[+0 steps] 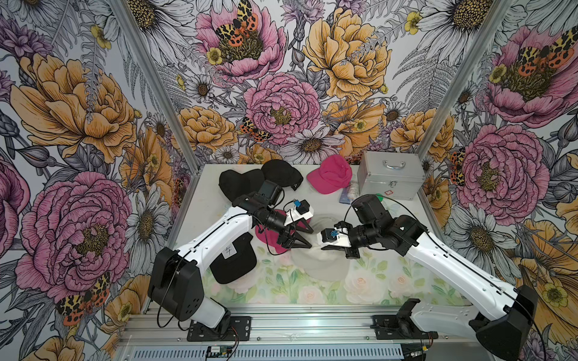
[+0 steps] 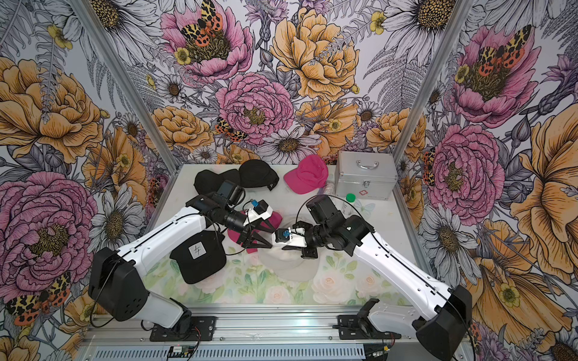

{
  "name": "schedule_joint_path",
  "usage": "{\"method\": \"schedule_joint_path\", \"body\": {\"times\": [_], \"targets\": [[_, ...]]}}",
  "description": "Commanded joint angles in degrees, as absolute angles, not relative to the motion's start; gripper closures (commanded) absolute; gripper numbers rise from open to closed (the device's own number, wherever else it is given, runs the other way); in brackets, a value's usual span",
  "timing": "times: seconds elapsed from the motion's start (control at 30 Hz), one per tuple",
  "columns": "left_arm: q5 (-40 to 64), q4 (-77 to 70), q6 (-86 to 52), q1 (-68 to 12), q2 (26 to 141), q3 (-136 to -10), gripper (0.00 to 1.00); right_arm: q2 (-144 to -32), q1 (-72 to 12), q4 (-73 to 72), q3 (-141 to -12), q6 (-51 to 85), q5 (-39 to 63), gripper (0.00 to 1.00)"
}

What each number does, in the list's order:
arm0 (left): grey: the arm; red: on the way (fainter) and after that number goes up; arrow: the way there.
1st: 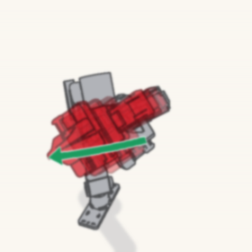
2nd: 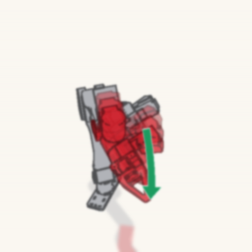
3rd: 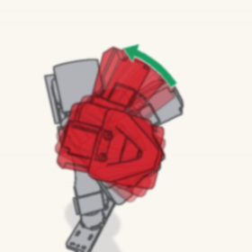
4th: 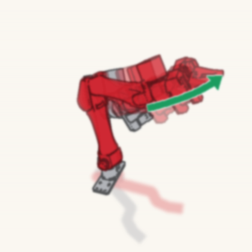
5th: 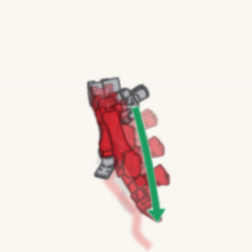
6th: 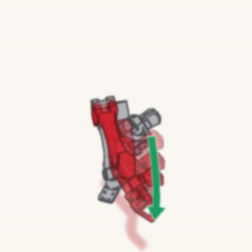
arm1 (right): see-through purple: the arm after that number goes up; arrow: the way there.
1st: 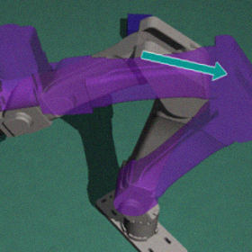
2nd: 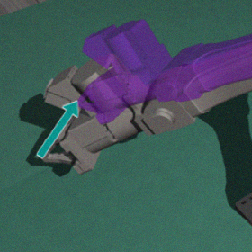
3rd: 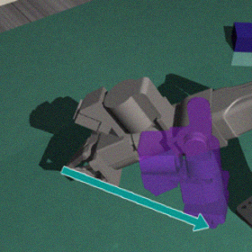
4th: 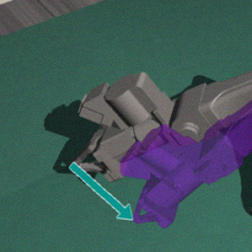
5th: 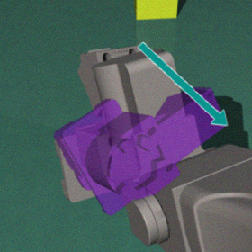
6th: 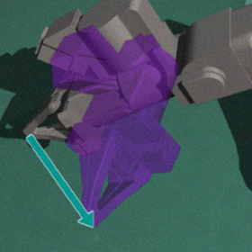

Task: Stack the baseball caps by color
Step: Place the baseball cap on the baseball cap.

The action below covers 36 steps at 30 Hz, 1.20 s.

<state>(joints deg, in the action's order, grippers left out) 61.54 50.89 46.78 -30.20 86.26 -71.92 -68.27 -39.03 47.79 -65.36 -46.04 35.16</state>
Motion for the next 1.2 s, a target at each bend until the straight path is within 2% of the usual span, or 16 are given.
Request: {"method": "schedule_joint_path", "body": {"times": [0.0, 0.17, 0.4, 0.53, 0.77, 0.83, 1.0, 1.07, 1.17], "targets": [[60.8, 51.8, 47.6, -30.4, 86.3, -73.3, 0.01, -67.4, -38.7, 46.8, -67.0, -46.3, 38.3, 1.0], [56.7, 52.0, 47.5, -32.6, 90.8, -78.9, 0.01, -67.8, -38.8, 46.8, -66.2, -48.1, 38.2, 1.0], [59.1, 55.8, 52.9, -33.3, 92.8, -78.8, 0.01, -68.0, -38.8, 46.8, -67.0, -49.6, 35.6, 1.0], [64.1, 57.2, 56.4, -30.1, 89.6, -75.5, 0.1, -68.0, -38.2, 46.8, -66.9, -48.9, 34.4, 1.0], [63.8, 57.4, 54.8, -30.1, 87.9, -72.8, 0.4, -68.4, -37.5, 46.7, -67.6, -46.6, 34.9, 1.0], [61.3, 57.5, 53.3, -31.2, 88.6, -73.5, 0.51, -68.2, -37.5, 46.7, -67.5, -46.2, 34.6, 1.0], [61.4, 57.5, 52.8, -30.3, 88.7, -74.9, 0.92, -68.1, -36.7, 46.8, -67.0, -44.4, 34.3, 1.0], [63.6, 57.5, 53.9, -29.2, 87.9, -75.0, 0.99, -68.0, -36.2, 46.8, -66.5, -43.7, 34.9, 1.0], [67.3, 57.5, 56.2, -27.1, 86.4, -74.4, 1.0, -67.9, -34.9, 47.2, -65.4, -43.0, 38.3, 0.93]]}}
